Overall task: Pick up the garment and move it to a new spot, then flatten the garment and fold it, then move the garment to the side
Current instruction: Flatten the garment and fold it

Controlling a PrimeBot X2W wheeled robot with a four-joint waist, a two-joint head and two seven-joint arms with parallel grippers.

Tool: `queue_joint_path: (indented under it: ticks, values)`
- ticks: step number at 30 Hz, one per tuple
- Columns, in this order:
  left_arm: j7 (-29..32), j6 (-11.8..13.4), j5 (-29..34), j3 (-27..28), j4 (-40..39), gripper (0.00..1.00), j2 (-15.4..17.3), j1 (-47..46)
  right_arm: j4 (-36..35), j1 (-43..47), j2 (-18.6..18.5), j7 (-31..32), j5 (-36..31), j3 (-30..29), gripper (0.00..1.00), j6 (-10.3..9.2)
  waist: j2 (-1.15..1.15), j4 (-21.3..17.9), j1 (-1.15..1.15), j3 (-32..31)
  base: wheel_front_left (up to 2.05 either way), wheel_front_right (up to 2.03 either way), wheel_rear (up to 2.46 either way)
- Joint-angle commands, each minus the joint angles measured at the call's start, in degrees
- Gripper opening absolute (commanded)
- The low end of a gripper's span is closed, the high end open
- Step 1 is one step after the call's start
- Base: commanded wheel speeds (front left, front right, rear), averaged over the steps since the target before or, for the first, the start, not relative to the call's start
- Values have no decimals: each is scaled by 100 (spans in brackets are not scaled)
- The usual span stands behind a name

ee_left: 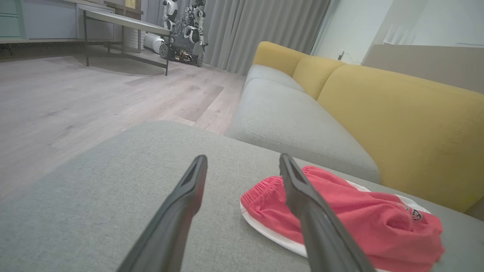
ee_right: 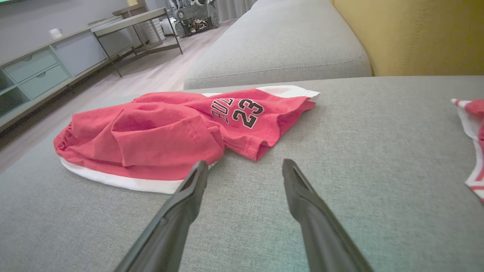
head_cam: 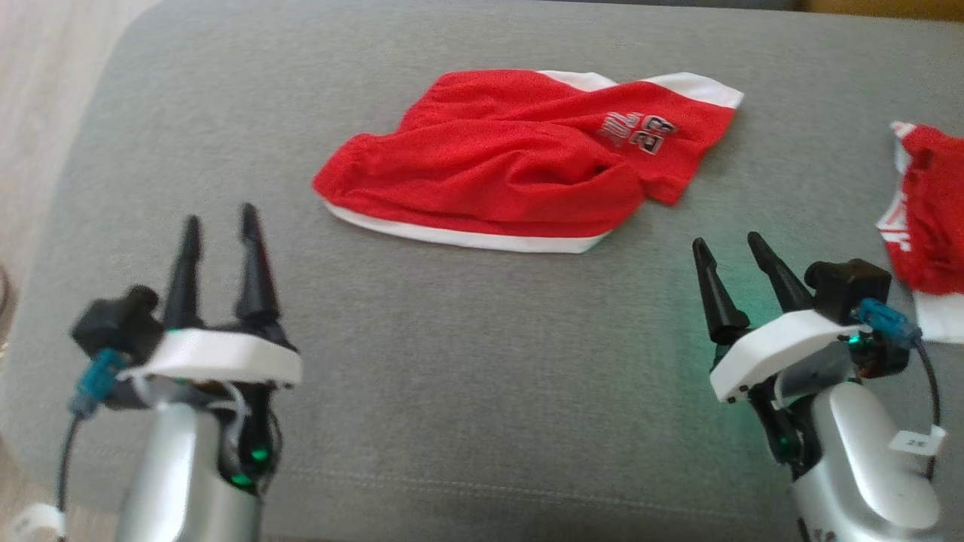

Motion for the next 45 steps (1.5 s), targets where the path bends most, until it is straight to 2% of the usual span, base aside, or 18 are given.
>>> queue_joint_path:
  ticks: [1, 7, 11, 19, 26, 27, 28, 37, 45]
  values:
    - [-30, 50, -50, 74, -258, 100, 89, -85, -199, -139, -85, -19, 30, 119, 100, 37, 0, 135, 0, -10, 0, 0, 0]
    - [-30, 222, -330, -476, -542, 100, 88, 69, -148, -439, -421, 178, 69, 356, 100, 37, 0, 451, 0, 95, 0, 0, 0]
    - [-30, 297, -456, -720, -579, 100, 88, 41, 138, -722, -705, 496, 279, 643, 100, 37, 0, 666, 0, 165, 0, 0, 0]
    - [-30, 387, -594, -928, -541, 100, 88, 41, 919, -1312, -1202, 528, 541, 1076, 100, 37, 0, 1001, 0, 291, 0, 0, 0]
    - [-30, 424, -671, -1024, -534, 100, 88, 13, 1486, -1730, -1388, 452, 804, 1508, 100, 37, 0, 1165, 0, 360, 0, 0, 0]
    - [-30, 428, -673, -1031, -537, 100, 88, 13, 1549, -1768, -1403, 484, 884, 1599, 82, 37, 0, 1176, 0, 363, 0, 0, 0]
    - [-30, 433, -673, -1034, -537, 100, 88, 14, 1590, -1805, -1433, 488, 948, 1693, 0, 37, 0, 1183, 0, 363, 0, 0, 0]
    - [-30, 435, -573, -961, -447, 100, 88, 90, 1526, -1935, -1637, 445, 1317, 2115, 0, 37, 0, 969, 0, 181, 0, 0, 0]
    - [-30, 402, -574, -984, -359, 100, 87, 197, 585, -1594, -2059, 901, 1652, 2247, 0, 37, 0, 593, 0, -177, 0, 0, 0]
